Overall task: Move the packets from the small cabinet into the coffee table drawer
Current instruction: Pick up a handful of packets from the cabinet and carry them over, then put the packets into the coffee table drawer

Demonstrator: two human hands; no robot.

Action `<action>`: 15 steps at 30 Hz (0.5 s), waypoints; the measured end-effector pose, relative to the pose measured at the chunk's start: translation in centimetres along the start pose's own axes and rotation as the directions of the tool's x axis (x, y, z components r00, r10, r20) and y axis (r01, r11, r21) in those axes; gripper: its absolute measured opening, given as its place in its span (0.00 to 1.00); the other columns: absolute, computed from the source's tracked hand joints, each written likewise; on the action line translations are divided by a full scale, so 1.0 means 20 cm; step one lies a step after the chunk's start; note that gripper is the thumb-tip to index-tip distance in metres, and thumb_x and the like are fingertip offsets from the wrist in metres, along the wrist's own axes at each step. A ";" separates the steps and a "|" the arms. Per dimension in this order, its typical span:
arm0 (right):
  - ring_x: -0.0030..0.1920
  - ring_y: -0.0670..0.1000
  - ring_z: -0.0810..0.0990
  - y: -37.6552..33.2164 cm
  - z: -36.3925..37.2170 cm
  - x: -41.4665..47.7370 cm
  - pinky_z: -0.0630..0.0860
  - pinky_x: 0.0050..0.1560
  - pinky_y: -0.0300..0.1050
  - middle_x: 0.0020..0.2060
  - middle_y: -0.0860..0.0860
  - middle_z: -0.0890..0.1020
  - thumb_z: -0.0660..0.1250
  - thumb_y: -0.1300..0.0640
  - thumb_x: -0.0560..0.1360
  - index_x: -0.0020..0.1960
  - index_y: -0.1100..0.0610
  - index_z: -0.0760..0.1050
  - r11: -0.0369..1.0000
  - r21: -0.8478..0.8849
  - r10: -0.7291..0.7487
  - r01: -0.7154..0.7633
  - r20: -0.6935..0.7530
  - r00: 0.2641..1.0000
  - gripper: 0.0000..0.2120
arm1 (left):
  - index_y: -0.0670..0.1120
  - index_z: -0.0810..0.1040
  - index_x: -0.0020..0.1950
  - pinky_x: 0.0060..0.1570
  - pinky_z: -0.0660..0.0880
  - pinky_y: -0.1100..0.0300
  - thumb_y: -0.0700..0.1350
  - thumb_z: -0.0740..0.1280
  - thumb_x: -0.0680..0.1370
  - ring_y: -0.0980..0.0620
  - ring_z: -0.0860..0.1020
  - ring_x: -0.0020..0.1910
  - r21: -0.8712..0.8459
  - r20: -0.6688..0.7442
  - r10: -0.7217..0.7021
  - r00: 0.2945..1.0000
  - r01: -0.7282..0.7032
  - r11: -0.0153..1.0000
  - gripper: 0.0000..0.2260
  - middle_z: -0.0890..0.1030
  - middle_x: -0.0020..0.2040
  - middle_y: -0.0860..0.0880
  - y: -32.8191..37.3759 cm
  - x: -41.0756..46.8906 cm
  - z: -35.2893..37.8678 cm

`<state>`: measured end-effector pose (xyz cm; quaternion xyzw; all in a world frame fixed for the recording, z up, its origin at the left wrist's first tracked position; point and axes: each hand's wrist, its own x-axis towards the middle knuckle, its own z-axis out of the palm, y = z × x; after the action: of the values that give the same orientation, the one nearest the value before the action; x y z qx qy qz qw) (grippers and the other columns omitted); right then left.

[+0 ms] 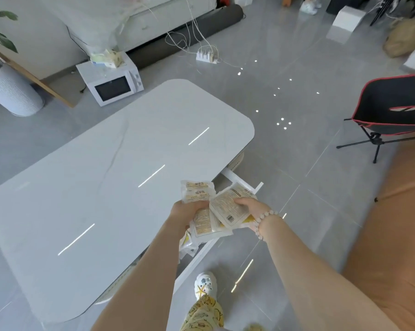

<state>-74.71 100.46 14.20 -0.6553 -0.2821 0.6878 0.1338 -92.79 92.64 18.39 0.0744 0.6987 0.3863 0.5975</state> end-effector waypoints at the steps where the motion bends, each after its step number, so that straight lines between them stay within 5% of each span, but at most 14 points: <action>1: 0.50 0.55 0.83 -0.02 0.02 -0.02 0.77 0.59 0.53 0.49 0.54 0.84 0.78 0.45 0.48 0.50 0.55 0.81 1.000 -0.012 0.017 -0.017 -0.005 1.000 0.32 | 0.41 0.79 0.55 0.54 0.78 0.46 0.40 0.75 0.70 0.42 0.83 0.48 0.010 -0.005 -0.009 1.000 0.009 1.000 0.16 0.84 0.50 0.43 0.01 0.04 0.00; 5: 0.50 0.55 0.83 -0.01 0.07 0.02 0.78 0.58 0.51 0.49 0.56 0.84 0.76 0.52 0.66 0.53 0.59 0.80 0.996 -0.017 0.082 -0.082 -0.006 0.997 0.18 | 0.42 0.79 0.57 0.53 0.79 0.48 0.42 0.75 0.70 0.43 0.83 0.49 0.031 -0.026 -0.075 0.997 0.075 0.997 0.16 0.83 0.51 0.43 -0.04 0.17 -0.01; 11: 0.48 0.55 0.81 0.15 0.14 0.24 0.77 0.53 0.47 0.48 0.56 0.81 0.73 0.55 0.71 0.55 0.61 0.77 0.947 -0.199 0.253 -0.253 -0.022 0.967 0.16 | 0.44 0.78 0.54 0.47 0.80 0.50 0.42 0.76 0.69 0.45 0.83 0.46 -0.081 -0.139 -0.276 0.951 0.267 0.960 0.16 0.84 0.48 0.44 -0.34 0.35 -0.06; 15: 0.49 0.56 0.81 0.31 0.19 0.55 0.77 0.56 0.49 0.47 0.56 0.81 0.76 0.49 0.64 0.50 0.60 0.78 0.868 -0.360 0.364 -0.341 -0.006 0.932 0.21 | 0.44 0.78 0.52 0.48 0.79 0.51 0.41 0.76 0.68 0.44 0.83 0.45 -0.223 -0.204 -0.397 0.895 0.352 0.909 0.14 0.84 0.46 0.44 -0.60 0.55 -0.05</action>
<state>-78.37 100.85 1.59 -0.6871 -0.2813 0.6584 -0.1232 -92.42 90.05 2.22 -0.1645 0.7302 0.3311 0.5745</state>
